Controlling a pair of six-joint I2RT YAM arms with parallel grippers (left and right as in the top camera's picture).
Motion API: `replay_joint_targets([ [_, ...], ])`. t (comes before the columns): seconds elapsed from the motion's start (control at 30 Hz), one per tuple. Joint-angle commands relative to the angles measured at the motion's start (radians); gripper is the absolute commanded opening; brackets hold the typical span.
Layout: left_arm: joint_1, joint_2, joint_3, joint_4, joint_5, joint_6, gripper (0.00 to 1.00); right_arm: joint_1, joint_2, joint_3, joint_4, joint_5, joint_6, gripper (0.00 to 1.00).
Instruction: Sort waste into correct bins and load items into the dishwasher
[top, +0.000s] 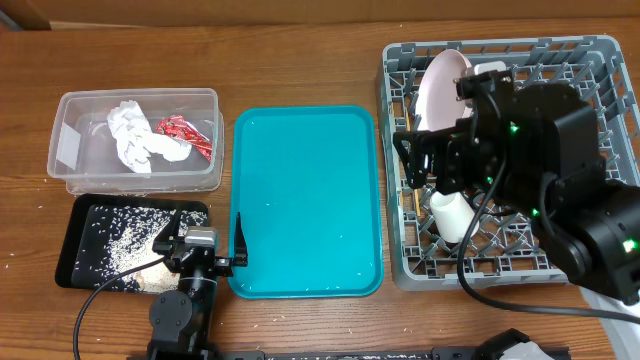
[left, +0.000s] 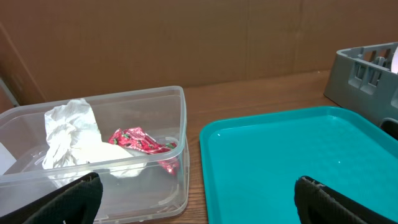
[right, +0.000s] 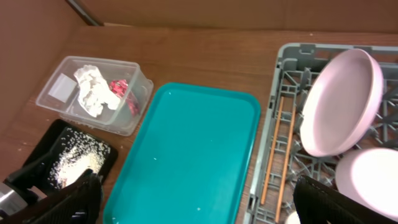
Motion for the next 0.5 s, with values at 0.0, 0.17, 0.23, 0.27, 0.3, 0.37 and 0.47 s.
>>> replay_joint_targets([
  [0.0,0.006,-0.011,-0.004,0.003,0.005,0.019,1.00,0.002,-0.045,0.008,-0.023,0.066,-0.005,1.00],
  [0.17,0.006,-0.011,-0.004,0.003,0.005,0.019,1.00,-0.005,-0.107,0.008,-0.038,0.104,-0.009,1.00],
  [0.23,0.006,-0.011,-0.004,0.003,0.005,0.019,1.00,-0.006,-0.128,0.007,-0.036,0.109,-0.031,1.00],
  [0.27,0.006,-0.011,-0.004,0.003,0.005,0.019,1.00,-0.006,-0.138,0.005,-0.027,0.109,-0.048,1.00],
  [0.3,0.006,-0.011,-0.004,0.003,0.005,0.019,1.00,-0.006,-0.160,-0.005,-0.003,0.109,-0.071,1.00],
  [0.37,0.006,-0.011,-0.004,0.003,0.005,0.019,1.00,-0.006,-0.190,-0.028,0.031,0.109,-0.088,1.00],
  [0.47,0.006,-0.011,-0.004,0.003,0.005,0.019,1.00,-0.037,-0.250,-0.106,0.108,0.107,-0.087,1.00],
])
